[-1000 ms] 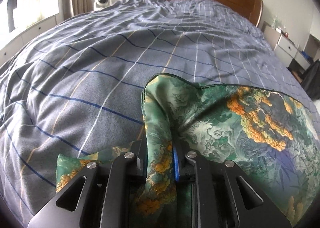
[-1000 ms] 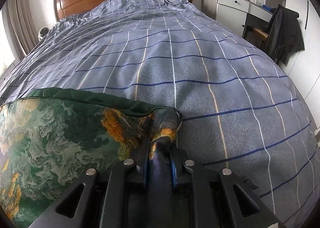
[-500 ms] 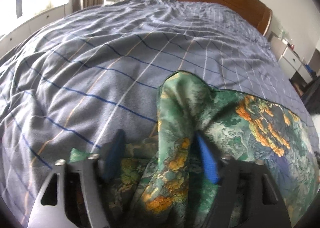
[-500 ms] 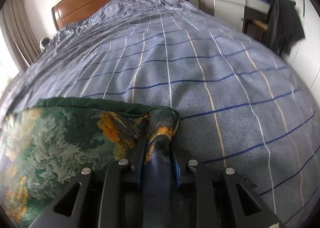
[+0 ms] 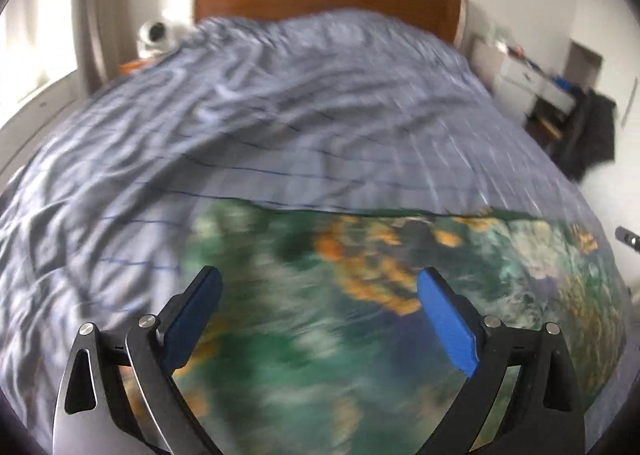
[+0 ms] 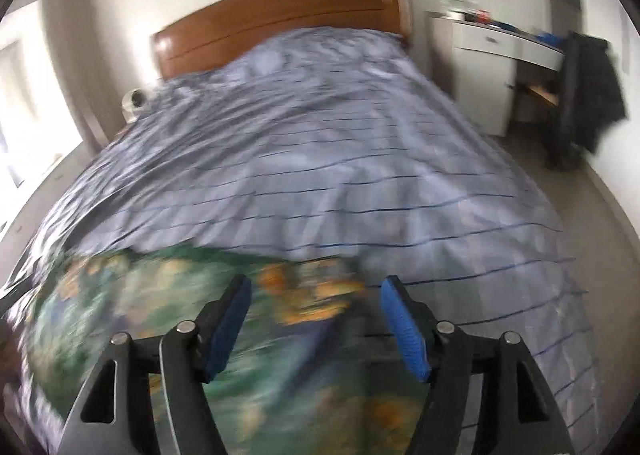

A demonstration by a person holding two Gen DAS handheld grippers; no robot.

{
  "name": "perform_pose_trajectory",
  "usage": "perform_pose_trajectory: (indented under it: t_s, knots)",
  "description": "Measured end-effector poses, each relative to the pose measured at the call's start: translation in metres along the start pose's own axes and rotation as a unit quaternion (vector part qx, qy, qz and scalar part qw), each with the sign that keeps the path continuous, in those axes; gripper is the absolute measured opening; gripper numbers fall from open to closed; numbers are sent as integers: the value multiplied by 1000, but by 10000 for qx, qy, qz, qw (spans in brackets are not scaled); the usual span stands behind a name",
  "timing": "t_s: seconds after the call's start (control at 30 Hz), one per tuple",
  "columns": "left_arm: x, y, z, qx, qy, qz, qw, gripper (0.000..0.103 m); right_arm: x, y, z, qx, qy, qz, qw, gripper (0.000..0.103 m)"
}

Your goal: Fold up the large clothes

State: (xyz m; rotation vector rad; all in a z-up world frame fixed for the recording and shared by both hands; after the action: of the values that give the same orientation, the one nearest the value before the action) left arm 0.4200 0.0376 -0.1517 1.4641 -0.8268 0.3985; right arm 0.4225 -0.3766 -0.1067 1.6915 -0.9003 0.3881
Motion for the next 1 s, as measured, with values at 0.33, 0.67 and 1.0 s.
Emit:
perform_pose_trajectory:
  t_s: [0.33,0.67,1.0]
  knots:
    - [-21,-69,-98,682,1416,-827,9841,95,-88,-39,-25,-83,570,-614,9964,70]
    - [-2,2,-82,422,1468,-11,9883,94,-75,32,24,-253,-148,-31,9996,70]
    - [32,-7,113,-723,-791,-382,9935,95,-142,75,-17,486,-109,-346,9982,70]
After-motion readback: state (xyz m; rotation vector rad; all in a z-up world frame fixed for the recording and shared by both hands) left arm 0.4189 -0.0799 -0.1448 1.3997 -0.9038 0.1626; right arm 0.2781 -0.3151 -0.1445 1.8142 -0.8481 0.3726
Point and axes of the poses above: each gripper's, at about its wrist camera, not at the fingertips, and y roughly against the way its jaws point, z to its right, x to its top, the point moved 9 cm from there along -y, roughly the way its jaws point, and after that the axes turned 15 degrees about -y, right-handed, at the moved point
